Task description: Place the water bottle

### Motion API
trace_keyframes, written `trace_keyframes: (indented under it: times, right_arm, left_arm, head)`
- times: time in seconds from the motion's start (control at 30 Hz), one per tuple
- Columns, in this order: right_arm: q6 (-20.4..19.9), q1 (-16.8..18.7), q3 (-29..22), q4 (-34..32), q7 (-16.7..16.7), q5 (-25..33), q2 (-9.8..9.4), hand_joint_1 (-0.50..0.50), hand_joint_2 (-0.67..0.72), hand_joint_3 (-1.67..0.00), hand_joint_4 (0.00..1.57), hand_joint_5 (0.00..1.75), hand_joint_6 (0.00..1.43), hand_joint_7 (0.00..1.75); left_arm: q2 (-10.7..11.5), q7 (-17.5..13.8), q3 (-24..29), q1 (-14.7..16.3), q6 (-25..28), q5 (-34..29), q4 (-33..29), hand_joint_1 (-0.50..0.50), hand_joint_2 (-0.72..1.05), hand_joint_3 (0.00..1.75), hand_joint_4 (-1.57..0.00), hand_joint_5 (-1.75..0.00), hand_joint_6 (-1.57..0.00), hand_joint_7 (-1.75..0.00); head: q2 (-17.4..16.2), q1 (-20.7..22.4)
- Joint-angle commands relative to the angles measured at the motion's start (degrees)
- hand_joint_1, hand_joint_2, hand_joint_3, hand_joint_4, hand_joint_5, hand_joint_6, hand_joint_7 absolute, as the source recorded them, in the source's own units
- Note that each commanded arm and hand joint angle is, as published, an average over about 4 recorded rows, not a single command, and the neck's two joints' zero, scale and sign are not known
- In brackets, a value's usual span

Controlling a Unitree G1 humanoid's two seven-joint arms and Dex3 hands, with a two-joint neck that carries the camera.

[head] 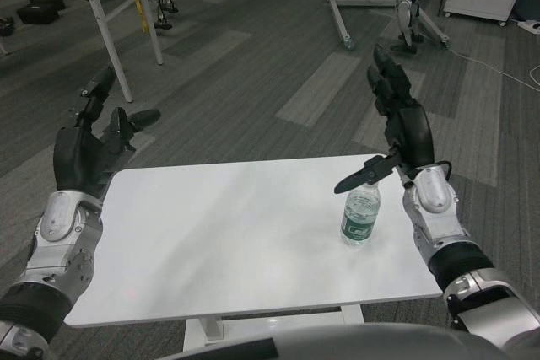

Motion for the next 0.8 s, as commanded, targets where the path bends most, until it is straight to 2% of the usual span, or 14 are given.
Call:
trace_keyframes:
  times: [0.03,0.1,0.23,0.27,0.37,0.43,0.53,0.57,0.67,0.8]
  right_arm:
    - [0.4,-2.0,3.1,-2.2,0.0,0.2,0.3,-0.25,0.15,-0.24,0.0,0.0,0.0,0.0]
    - [0.4,-2.5,5.0,-3.0,0.0,0.2,0.38,-0.25,0.12,-0.28,0.0,0.0,0.0,0.0]
    - [0.6,-3.5,7.7,-3.5,0.0,0.2,0.71,-0.25,-0.07,-0.52,0.0,0.0,0.0,0.0]
    - [0.6,-4.1,8.9,-3.5,0.0,0.2,0.96,-0.25,-0.13,-0.63,0.0,0.0,0.0,0.0]
    - [0.8,-5.1,10.9,-3.0,0.0,0.2,1.48,-0.26,-0.37,-1.19,0.0,0.0,0.0,0.0]
    - [0.8,-5.4,11.5,-2.7,-0.1,0.2,1.59,-0.29,-0.45,-1.37,0.01,0.05,0.0,0.0]
    - [0.7,-5.9,12.5,-2.0,-1.0,0.2,1.75,-0.38,-0.53,-1.51,0.16,0.58,0.0,0.0]
    - [0.6,-6.0,12.6,-1.9,-1.4,0.2,1.77,-0.4,-0.56,-1.55,0.34,0.85,0.0,0.02]
    - [0.5,-6.0,12.7,-1.8,-2.2,0.2,1.79,-0.42,-0.6,-1.59,0.8,1.26,0.01,0.1]
    - [0.5,-6.1,12.6,-1.8,-2.5,0.2,1.83,-0.42,-0.6,-1.59,1.07,1.36,0.03,0.14]
  left_arm:
    - [0.5,0.0,0.0,-0.6,-0.1,0.3,0.6,-0.47,1.05,0.79,-0.71,-0.72,-0.26,-0.21]
    - [0.5,0.0,0.0,-0.6,-0.1,0.3,0.6,-0.47,1.05,0.79,-0.71,-0.72,-0.26,-0.21]
    - [0.5,0.0,-0.2,-0.6,-0.1,0.3,0.6,-0.48,1.05,0.79,-0.71,-0.72,-0.26,-0.21]
    - [0.5,0.0,-0.3,-0.6,-0.1,0.3,0.5,-0.48,1.05,0.79,-0.71,-0.72,-0.26,-0.21]
    - [0.5,0.0,-0.4,-0.6,-0.1,0.3,0.5,-0.47,1.05,0.79,-0.71,-0.72,-0.26,-0.21]
    - [0.5,0.0,-0.4,-0.6,-0.1,0.3,0.6,-0.47,1.05,0.79,-0.71,-0.72,-0.26,-0.21]
    - [0.5,0.0,-0.4,-0.6,-0.1,0.2,0.5,-0.47,1.05,0.79,-0.71,-0.72,-0.26,-0.21]
    - [0.5,0.0,-0.4,-0.6,-0.1,0.2,0.5,-0.46,1.05,0.79,-0.71,-0.72,-0.26,-0.21]
    - [0.5,0.0,-0.3,-0.6,-0.1,0.2,0.5,-0.47,1.05,0.79,-0.71,-0.72,-0.26,-0.21]
    - [0.5,0.0,-0.3,-0.6,-0.1,0.1,0.6,-0.48,1.05,0.79,-0.71,-0.72,-0.26,-0.21]
  head:
    - [0.0,-0.2]
    - [-0.1,-0.2]
    - [-0.3,-0.2]
    - [-0.3,-0.1]
    - [-0.4,0.1]
    - [-0.5,0.3]
    - [-0.6,0.4]
    - [-0.6,0.4]
    - [-0.5,0.4]
    - [-0.6,0.3]
